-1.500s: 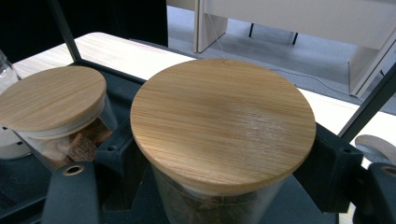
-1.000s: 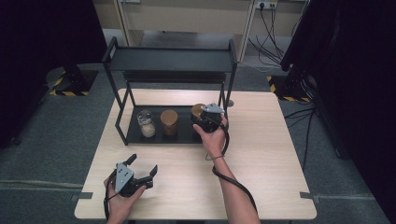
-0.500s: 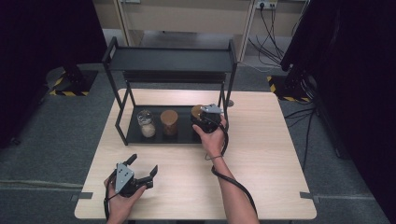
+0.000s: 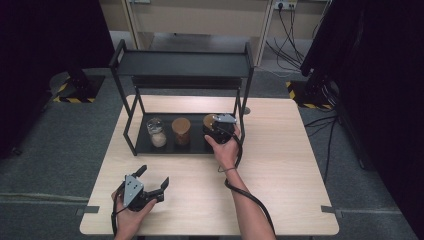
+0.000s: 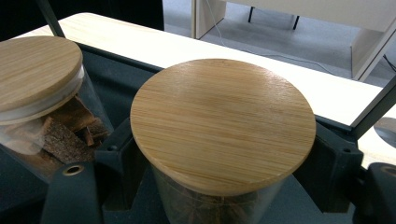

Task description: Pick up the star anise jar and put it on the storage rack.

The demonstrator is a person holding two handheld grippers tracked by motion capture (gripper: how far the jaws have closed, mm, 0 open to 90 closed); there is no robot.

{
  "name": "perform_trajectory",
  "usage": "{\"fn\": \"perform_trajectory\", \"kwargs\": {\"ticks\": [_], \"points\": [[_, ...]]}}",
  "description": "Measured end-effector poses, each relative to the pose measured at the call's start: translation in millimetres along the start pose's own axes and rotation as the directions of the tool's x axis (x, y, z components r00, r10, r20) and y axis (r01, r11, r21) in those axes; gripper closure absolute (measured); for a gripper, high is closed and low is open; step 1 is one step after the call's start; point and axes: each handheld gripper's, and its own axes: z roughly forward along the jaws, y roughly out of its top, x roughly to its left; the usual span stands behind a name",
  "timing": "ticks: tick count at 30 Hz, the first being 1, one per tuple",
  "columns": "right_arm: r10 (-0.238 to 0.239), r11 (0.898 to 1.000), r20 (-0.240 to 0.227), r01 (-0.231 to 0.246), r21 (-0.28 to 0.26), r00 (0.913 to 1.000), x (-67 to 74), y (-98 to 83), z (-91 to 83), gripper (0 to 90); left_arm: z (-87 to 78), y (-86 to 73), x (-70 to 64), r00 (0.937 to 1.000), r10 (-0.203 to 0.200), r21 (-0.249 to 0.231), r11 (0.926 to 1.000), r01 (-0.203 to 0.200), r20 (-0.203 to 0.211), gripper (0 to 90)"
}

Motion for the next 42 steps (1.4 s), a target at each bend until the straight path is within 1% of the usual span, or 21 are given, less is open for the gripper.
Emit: {"fn": "perform_trajectory", "kwargs": {"ticks": [14, 19, 42], "points": [[0.004, 1.0, -0.003, -0.004, 0.005, 1.0, 2.1, -3.7, 3.5, 25.7, 0.2, 0.1, -0.6, 1.0, 0.001, 0.001, 1.0, -0.001, 0.002, 7.6], [-0.008, 1.0, -0.002, 0.008, 0.013, 1.0, 3.3, -5.5, 5.8, 25.7, 0.2, 0.0, -0.6, 1.0, 0.001, 0.001, 1.0, -0.001, 0.003, 7.6], [0.002, 1.0, -0.017, -0.002, -0.001, 0.9999, 3.7, -9.7, 5.1, 25.5, 0.2, 0.2, -1.5, 1.0, 0.006, 0.003, 1.0, -0.006, 0.003, 7.7]]}}
